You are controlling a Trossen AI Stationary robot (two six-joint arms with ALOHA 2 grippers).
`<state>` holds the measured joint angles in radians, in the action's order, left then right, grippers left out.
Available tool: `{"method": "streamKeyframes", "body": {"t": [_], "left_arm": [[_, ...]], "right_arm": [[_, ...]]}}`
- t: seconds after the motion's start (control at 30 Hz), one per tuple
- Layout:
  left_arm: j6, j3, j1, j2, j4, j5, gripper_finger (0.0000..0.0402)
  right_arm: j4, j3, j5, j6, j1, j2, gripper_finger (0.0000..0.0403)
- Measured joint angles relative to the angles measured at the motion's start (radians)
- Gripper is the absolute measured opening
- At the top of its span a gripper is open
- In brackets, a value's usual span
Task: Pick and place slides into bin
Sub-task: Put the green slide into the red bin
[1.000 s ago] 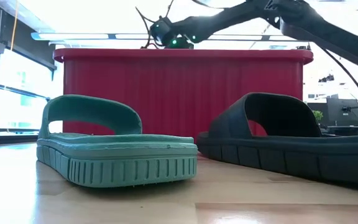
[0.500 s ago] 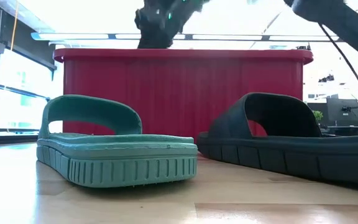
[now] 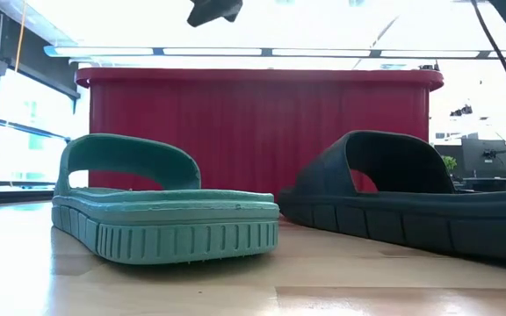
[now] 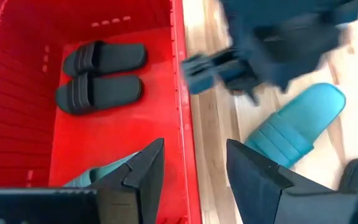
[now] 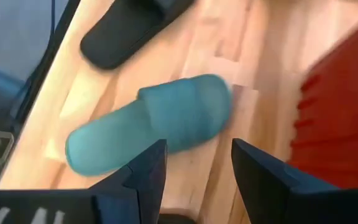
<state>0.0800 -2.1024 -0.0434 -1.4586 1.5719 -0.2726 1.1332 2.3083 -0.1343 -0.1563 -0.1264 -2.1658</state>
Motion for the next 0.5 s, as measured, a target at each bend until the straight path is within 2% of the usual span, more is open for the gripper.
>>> {"method": "streamKeyframes", "body": {"t": [0.27, 0.5], "left_arm": [[-0.028, 0.003, -0.01, 0.0, -0.001, -0.026, 0.0156], [-0.092, 0.003, -0.009, 0.0, -0.002, -0.035, 0.0156]], "right_arm": [[-0.125, -0.182, 0.285, -0.138, -0.137, 0.0, 0.0197], [-0.371, -0.401, 0.388, -0.133, -0.188, -0.002, 0.0229]]}}
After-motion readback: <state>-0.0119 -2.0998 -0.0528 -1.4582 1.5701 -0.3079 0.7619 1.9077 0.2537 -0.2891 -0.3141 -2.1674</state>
